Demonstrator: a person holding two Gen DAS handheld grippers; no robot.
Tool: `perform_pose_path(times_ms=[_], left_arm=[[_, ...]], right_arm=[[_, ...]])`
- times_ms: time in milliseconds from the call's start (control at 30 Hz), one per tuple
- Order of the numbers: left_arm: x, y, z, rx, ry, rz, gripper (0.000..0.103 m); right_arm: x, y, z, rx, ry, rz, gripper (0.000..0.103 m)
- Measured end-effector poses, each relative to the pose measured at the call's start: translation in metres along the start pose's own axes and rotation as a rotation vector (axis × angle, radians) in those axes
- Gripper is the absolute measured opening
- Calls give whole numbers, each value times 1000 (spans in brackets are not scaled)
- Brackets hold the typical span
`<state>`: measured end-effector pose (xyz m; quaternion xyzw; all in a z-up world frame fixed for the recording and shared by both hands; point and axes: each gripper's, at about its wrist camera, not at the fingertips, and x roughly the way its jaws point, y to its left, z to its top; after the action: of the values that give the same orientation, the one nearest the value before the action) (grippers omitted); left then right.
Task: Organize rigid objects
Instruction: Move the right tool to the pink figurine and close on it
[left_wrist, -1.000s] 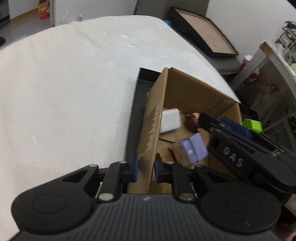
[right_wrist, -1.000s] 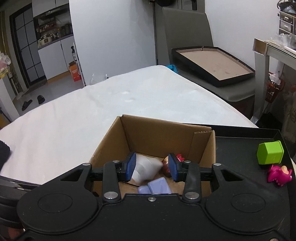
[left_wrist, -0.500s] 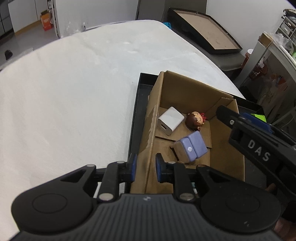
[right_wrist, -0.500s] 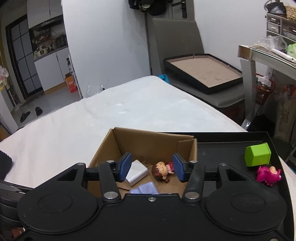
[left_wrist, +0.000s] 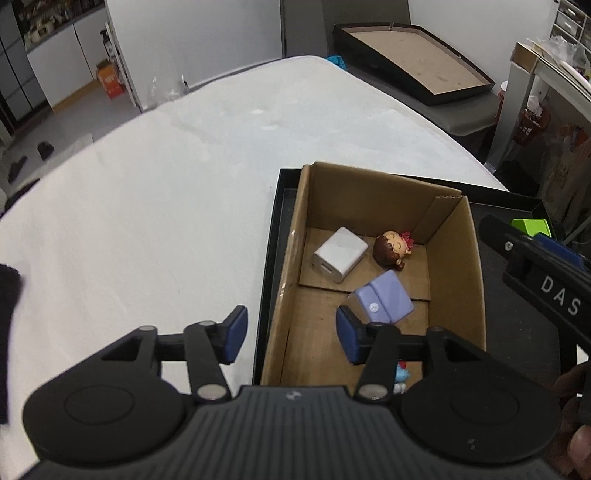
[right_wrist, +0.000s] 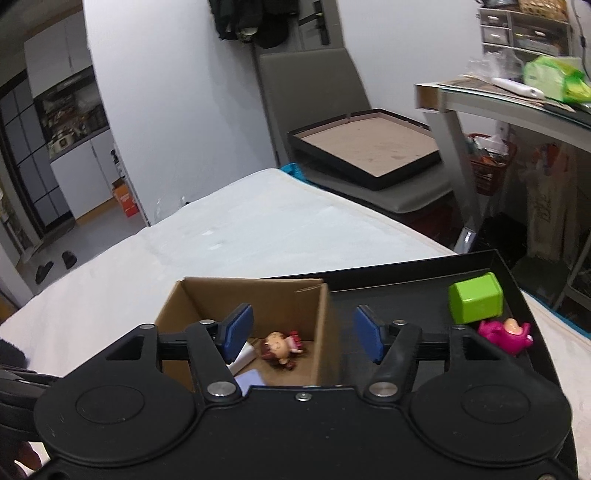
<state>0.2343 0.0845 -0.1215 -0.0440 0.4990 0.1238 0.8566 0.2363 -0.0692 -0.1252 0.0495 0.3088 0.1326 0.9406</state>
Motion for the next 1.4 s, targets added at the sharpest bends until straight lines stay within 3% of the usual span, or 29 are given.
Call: perform_pose_path(times_ms=[367, 700, 1000, 1400], left_arm=[[-2, -35, 9, 55, -31, 116, 66], [8, -70, 15, 97, -23, 159, 67], [10, -88, 23, 100, -25, 202, 68], [10, -106, 28, 128, -35, 212, 68]], right_arm=[[2, -56, 0, 112, -44, -89, 69], [12, -105, -5, 212, -48, -158, 69], [19, -130, -12, 295, -38, -166, 78], [38, -162, -35, 494, 30, -174, 79]])
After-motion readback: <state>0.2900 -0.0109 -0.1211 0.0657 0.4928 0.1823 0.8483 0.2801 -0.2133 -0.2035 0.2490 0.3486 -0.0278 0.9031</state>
